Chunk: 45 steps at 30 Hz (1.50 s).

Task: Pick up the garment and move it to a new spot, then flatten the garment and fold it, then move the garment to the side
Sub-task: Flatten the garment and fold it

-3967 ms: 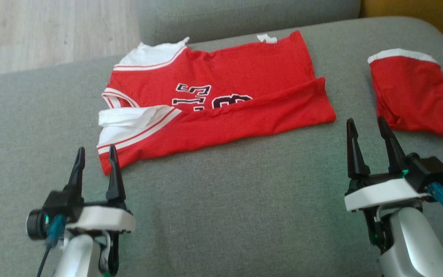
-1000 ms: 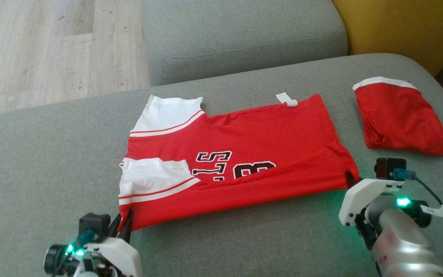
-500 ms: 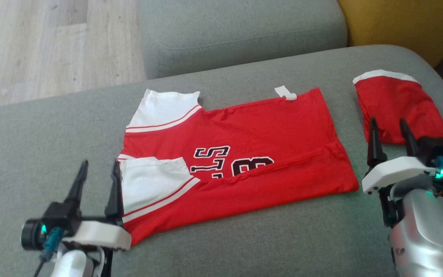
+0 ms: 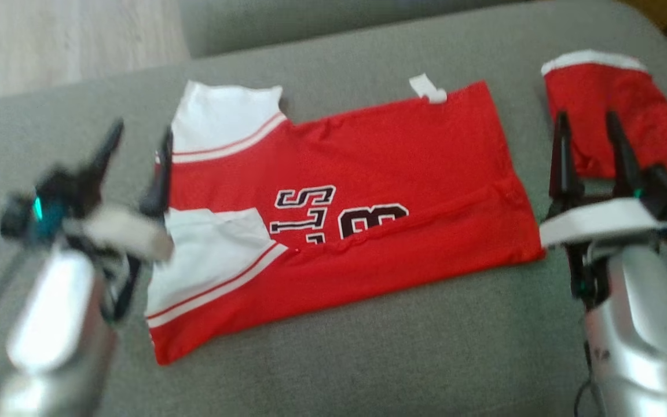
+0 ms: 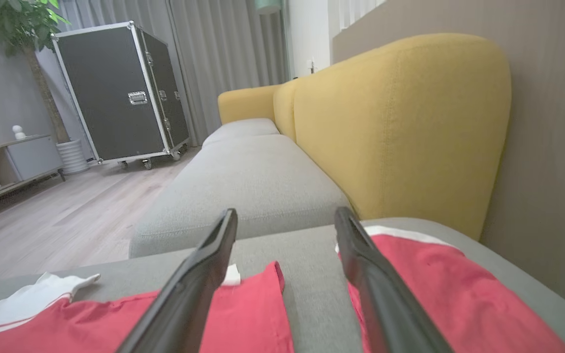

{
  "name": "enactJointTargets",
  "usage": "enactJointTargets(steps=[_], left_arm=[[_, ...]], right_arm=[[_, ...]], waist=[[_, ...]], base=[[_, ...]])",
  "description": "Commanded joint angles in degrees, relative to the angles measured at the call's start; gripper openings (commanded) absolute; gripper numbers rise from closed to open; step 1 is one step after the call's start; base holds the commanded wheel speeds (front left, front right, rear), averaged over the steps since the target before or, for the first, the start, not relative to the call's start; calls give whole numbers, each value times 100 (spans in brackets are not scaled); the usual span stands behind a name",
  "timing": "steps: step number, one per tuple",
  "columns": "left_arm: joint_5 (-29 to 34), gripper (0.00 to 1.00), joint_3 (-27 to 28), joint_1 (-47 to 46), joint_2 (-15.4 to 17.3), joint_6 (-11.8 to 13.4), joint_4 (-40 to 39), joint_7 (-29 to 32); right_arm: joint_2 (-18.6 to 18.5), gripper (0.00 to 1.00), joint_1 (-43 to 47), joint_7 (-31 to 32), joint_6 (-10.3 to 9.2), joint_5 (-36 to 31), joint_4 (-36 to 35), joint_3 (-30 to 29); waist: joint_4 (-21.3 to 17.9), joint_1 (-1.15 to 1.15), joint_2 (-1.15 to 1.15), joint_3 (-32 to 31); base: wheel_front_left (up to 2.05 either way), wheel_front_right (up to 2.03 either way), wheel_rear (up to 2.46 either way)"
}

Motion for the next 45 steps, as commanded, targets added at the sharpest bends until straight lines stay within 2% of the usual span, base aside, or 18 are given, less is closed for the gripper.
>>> enactJointTargets(steps=[1, 7, 13, 16, 30, 34, 39, 40, 41, 42, 45], left_arm=[[-33, 100, 157, -465, 239, -32, -97, 120], [-241, 100, -326, -2015, 749, -273, 962, 1680], [-637, 100, -1036, -2966, 1201, -293, 1626, 2554], [-849, 100, -1294, -3267, 1399, -294, 1858, 2668], [-1311, 100, -1995, -4158, 1641, -295, 2796, 2796], [-1490, 100, -2110, -4260, 1641, -295, 3007, 2868], [-2029, 100, -2268, -4234, 1542, -295, 3056, 3212], [-2162, 97, -2322, -4210, 1516, -295, 3035, 3344], [-2301, 23, -2374, -4185, 1497, -295, 2992, 3463], [-2443, 0, -2416, -4166, 1489, -295, 2937, 3551], [-2703, 0, -2486, -4122, 1485, -295, 2796, 3611]], right_arm=[[5, 100, -344, -67, -5, -18, -240, 160], [6, 100, -1066, -34, -5, 23, -339, 294], [6, 100, -1568, -25, -5, 176, -366, 515], [6, 100, -1715, -29, -5, 248, -375, 677], [6, 100, -1855, -55, -5, 445, -431, 948], [6, 100, -1857, -58, -5, 442, -443, 949], [6, 100, -1866, -59, -5, 367, -417, 882], [6, 100, -1880, -54, -5, 332, -404, 862], [6, 100, -1897, -45, -5, 300, -392, 835], [6, 100, -1918, -34, -5, 261, -382, 805], [6, 100, -1959, -7, -5, 168, -355, 751]], waist=[[-129, -1, 0, 388], [-426, -1, 0, 995], [-738, -1, 0, 1442], [-879, -1, 0, 1596], [-1087, -1, 0, 1964], [-1095, -1, 0, 2011], [-1054, -1, 0, 2035], [-1039, -1, 0, 2034], [-1018, -1, 0, 2030], [-996, -1, 0, 2023], [-941, -1, 0, 1985]], base=[[0, 0, 0], [0, 0, 0], [0, 0, 0], [0, 0, 0], [0, 0, 0], [0, 0, 0], [0, 0, 0], [0, 0, 0], [0, 0, 0], [0, 0, 0], [0, 0, 0]])
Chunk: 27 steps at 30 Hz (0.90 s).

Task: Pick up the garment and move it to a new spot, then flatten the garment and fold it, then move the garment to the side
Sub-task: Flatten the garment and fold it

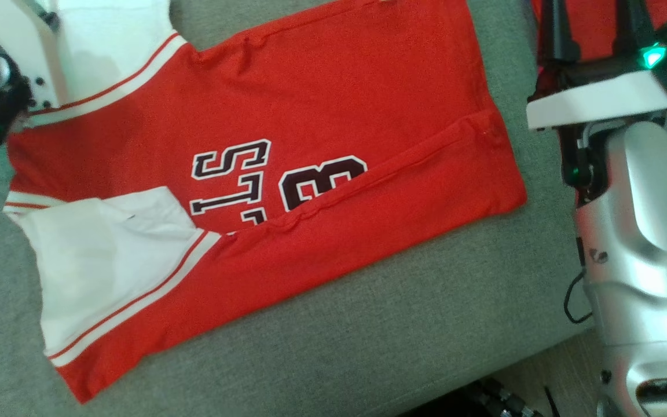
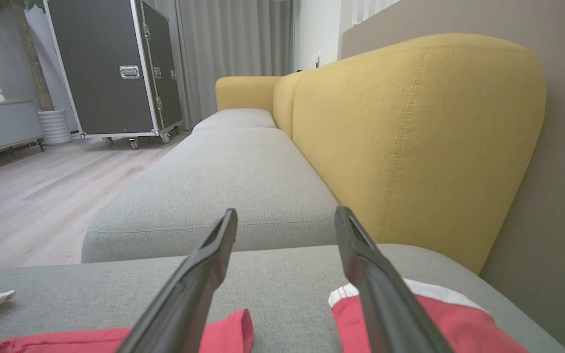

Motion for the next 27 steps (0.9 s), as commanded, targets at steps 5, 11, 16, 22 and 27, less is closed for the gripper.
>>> enactJointTargets(steps=[5, 11, 16, 22, 27], left_arm=[[-356, 0, 12, 146, 158, 9, -361, -535], [-411, 0, -232, 312, 46, 9, -937, -1851], [-358, 0, -577, 418, 64, 9, -1465, -2454], [-292, 0, -807, 637, 161, 9, -2193, -2858], [-266, 0, -905, 773, 113, 38, -2690, -2894]], right_arm=[[-41, 100, -275, 371, -5, 0, 165, 244], [-643, 100, -465, 768, -5, -39, 727, 789], [-1115, 100, -660, 1174, -5, 208, 1280, 1169], [-1552, 100, -1019, 1847, -5, 859, 2330, 1345], [-1829, 100, -1290, 2039, -5, 994, 3011, 1405]], waist=[[231, 0, 0, -226], [712, 0, 0, -560], [1193, 0, 0, -725], [1748, 0, 0, -746], [2055, 0, 0, -649]], base=[[0, 0, 0], [0, 0, 0], [0, 0, 0], [0, 0, 0], [0, 0, 0]])
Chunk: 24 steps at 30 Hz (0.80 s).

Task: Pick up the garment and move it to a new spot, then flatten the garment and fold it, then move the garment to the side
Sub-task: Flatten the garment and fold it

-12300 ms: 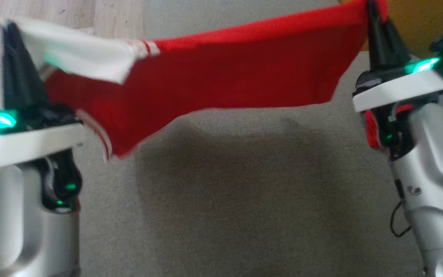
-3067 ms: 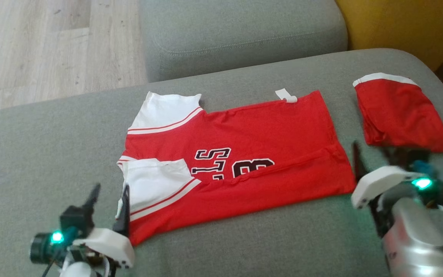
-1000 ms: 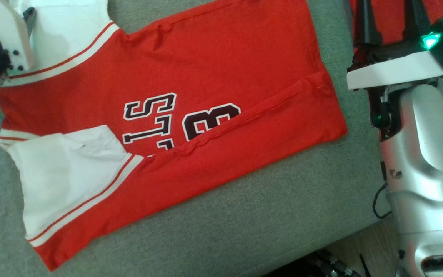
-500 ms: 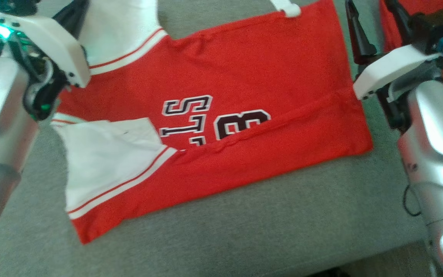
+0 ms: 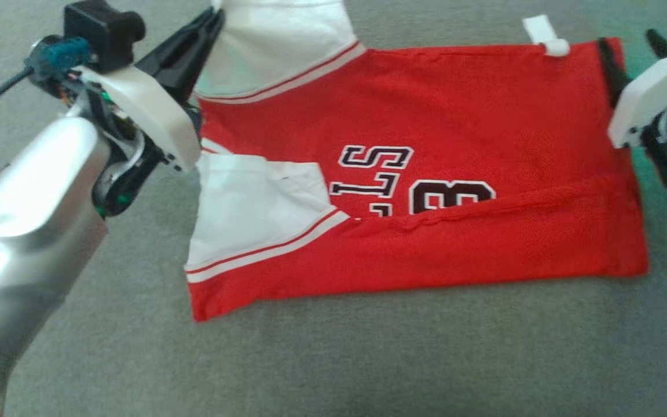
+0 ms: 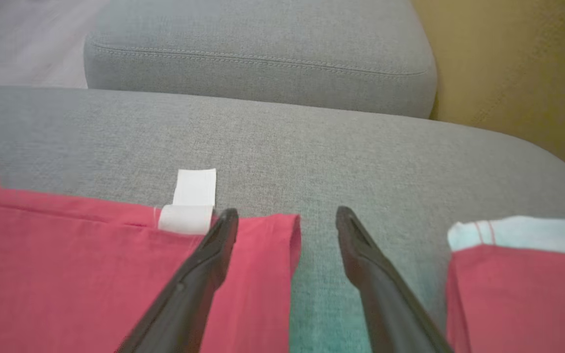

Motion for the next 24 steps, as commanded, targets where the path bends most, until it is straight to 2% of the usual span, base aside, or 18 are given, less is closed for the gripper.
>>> enactJointTargets(steps=[1, 6, 15, 16, 17, 24], left_arm=[[24, 0, 201, -188, 182, 43, -235, -43], [30, 0, 124, -135, 123, 97, -499, 12], [26, 0, 128, -168, 192, 165, -663, 76], [31, 0, 128, -176, 213, 174, -658, 91], [45, 0, 129, -186, 241, 192, -643, 103], [96, 0, 330, -273, 427, 455, -251, -44]], right_arm=[[-91, 100, -158, 7, -5, 45, -19, 86], [-182, 100, -331, -60, -5, 24, 480, 147], [-92, 100, -548, -74, -5, -8, 954, 478], [-69, 54, -573, -68, -5, 15, 987, 513], [-52, 0, -611, -113, -5, 32, 998, 539], [112, 0, -895, -607, -5, 403, 925, 534]], waist=[[154, 1, 0, 73], [279, 1, 0, 127], [286, 1, 0, 260], [271, 1, 0, 273], [250, 1, 0, 282], [23, 1, 0, 225]], base=[[0, 0, 0], [0, 0, 0], [0, 0, 0], [0, 0, 0], [0, 0, 0], [0, 0, 0]])
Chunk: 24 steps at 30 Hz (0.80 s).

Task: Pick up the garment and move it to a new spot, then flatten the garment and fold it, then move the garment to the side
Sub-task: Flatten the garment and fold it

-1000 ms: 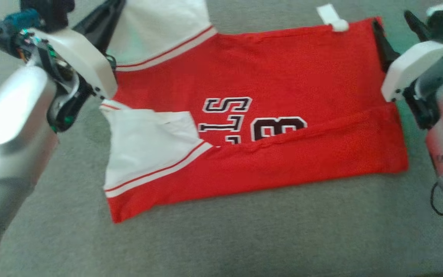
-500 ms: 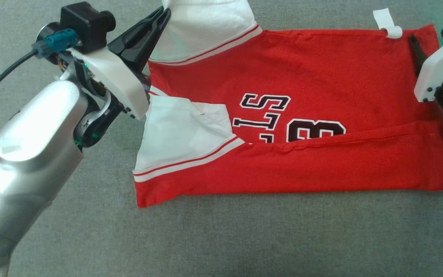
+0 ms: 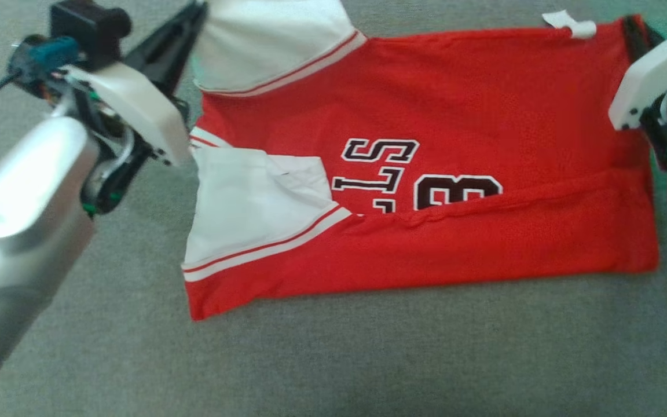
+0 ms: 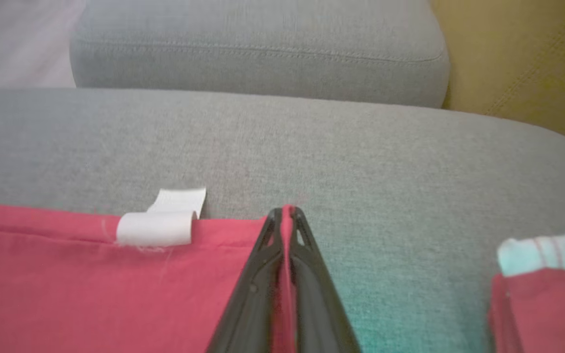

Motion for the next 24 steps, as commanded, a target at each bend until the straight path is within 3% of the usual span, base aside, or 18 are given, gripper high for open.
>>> enactJointTargets(steps=[1, 7, 13, 18, 24], left_arm=[[114, 0, 361, -341, 322, 85, 3, -111], [429, 0, 535, -816, 236, 329, 622, -651], [717, 0, 491, -1325, -126, 310, 1384, -1183], [644, 0, 396, -1343, -319, 51, 1941, -1229], [204, 0, 239, -945, -391, -324, 2062, -987]], right_arm=[[31, 0, -259, -162, -5, 125, -205, 36], [105, 0, -596, -497, -5, 783, -394, -186], [247, 0, -803, -678, -5, 1168, -431, -208], [310, 0, -655, -627, -5, 1467, -483, 2], [100, 0, -338, -343, -5, 1808, -566, 368]], waist=[[-84, 0, 0, -24], [-243, 0, 0, 9], [-329, 0, 0, -33], [-344, 0, 0, -161], [-234, 0, 0, -378]], base=[[0, 0, 0], [0, 0, 0], [0, 0, 0], [0, 0, 0], [0, 0, 0]])
